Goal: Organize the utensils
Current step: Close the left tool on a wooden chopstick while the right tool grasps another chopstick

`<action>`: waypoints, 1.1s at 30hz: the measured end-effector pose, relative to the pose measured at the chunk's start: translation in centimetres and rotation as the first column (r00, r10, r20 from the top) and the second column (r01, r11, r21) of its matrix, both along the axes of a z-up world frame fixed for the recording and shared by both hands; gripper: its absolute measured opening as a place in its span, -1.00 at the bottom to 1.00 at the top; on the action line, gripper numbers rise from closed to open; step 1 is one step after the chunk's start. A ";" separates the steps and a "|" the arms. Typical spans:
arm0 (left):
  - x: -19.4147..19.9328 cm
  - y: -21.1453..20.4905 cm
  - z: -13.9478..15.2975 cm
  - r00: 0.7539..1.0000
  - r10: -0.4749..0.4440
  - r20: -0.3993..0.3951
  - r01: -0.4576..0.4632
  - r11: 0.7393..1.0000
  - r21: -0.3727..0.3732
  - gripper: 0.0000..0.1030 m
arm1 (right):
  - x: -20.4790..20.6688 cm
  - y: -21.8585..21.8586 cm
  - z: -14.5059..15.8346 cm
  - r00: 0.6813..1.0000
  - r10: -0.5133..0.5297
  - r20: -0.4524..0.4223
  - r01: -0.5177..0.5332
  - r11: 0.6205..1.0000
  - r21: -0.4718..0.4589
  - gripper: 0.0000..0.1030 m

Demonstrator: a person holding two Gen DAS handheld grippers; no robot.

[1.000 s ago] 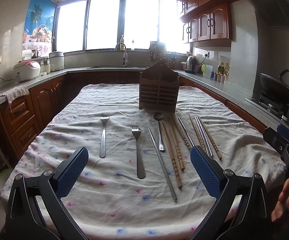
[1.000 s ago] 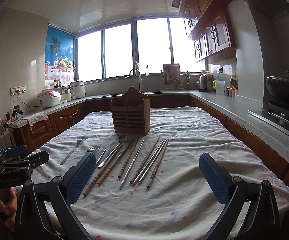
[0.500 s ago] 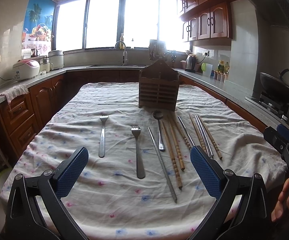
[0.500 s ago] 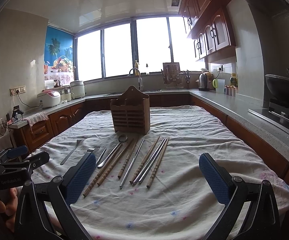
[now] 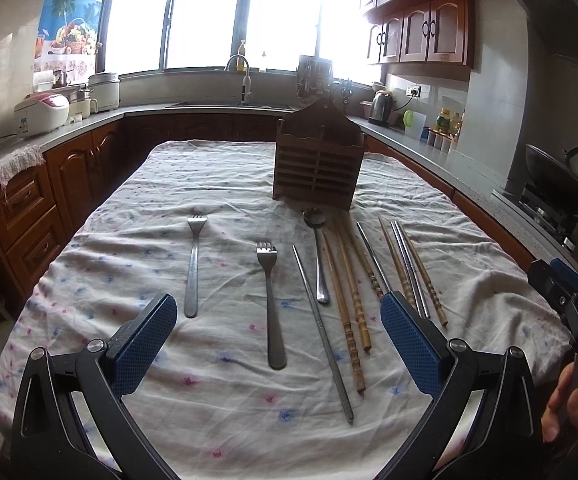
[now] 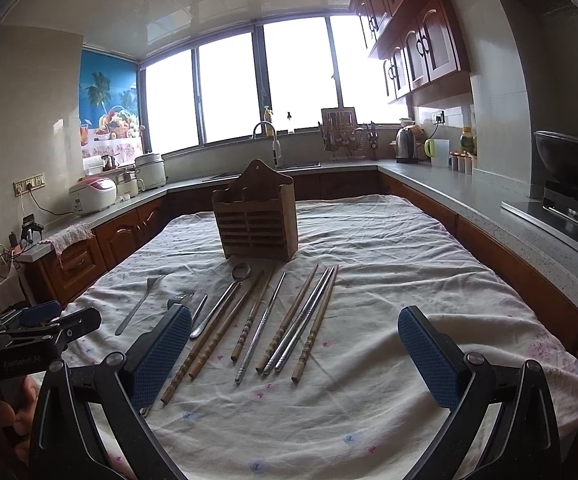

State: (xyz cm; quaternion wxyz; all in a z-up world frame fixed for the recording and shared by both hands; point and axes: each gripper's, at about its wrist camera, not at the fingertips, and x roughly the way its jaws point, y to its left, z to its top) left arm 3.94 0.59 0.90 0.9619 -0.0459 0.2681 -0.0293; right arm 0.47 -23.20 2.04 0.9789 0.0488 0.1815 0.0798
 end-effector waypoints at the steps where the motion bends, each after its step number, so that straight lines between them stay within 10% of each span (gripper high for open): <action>1: 0.5 0.0 0.1 1.000 -0.001 -0.005 0.001 1.000 0.003 1.00 | 0.3 -0.1 0.0 1.000 -0.002 -0.008 0.002 1.000 0.002 0.99; 6: 3.1 0.3 0.3 0.999 -0.008 -0.046 0.008 1.000 0.000 0.97 | 2.3 -0.7 0.4 0.999 -0.005 -0.047 0.006 1.000 0.018 0.96; 16: 9.5 -1.3 0.4 0.980 -0.097 -0.171 0.090 0.995 -0.045 0.47 | 8.4 -2.5 0.2 0.980 0.000 -0.201 0.021 0.995 0.100 0.24; 33: 18.9 -5.7 -3.6 0.876 -0.246 -0.414 0.217 0.969 -0.116 -0.50 | 20.6 -3.4 -2.9 0.889 0.032 -0.456 0.037 0.989 0.143 -0.49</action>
